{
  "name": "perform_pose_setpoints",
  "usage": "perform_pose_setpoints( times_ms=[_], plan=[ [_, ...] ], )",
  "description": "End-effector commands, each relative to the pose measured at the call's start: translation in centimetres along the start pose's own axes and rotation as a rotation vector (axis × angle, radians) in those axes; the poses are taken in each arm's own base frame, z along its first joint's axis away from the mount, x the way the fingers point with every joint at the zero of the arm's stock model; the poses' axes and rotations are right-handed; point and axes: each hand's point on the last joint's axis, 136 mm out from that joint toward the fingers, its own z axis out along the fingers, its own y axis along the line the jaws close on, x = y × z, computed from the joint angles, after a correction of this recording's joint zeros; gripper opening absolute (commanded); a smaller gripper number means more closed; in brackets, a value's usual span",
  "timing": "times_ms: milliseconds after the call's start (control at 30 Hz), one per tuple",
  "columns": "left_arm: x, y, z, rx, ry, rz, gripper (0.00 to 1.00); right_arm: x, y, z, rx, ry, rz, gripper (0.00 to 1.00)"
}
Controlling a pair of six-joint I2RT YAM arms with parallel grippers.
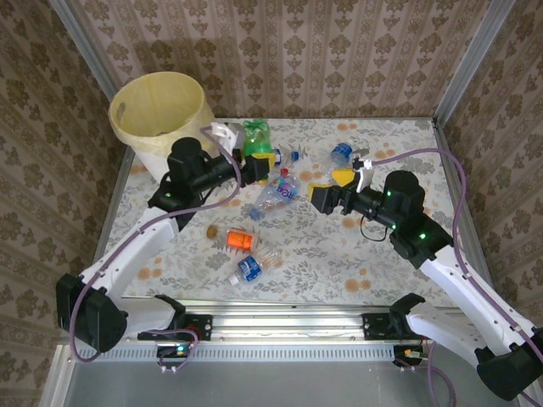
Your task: Throw the plastic bottles in the bin
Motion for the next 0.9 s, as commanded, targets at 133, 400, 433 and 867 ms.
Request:
perform_pose_setpoints(
  times_ms=[133,400,433,867],
  plan=[
    [-4.7,4.6,-4.7,-0.273,-0.063,0.138,0.47,2.6,-1.4,-0.6,0.059,0.047,-0.007,1.0],
    [-9.6,5.7,-8.9,-0.395,-0.198,0.243,0.48,4.9,-2.6,-0.8,0.096,0.089,0.012,1.0],
    [-10.2,5.7,-9.4,-0.406,-0.213,0.258,0.48,5.2,-2.7,-0.8,0.099,0.096,0.015,1.0],
    [-18.7,6.5,-16.5,-0.585,-0.435,0.42,0.49,6.7,-3.2,-1.2,0.103,0.099,0.034,1.0]
  ],
)
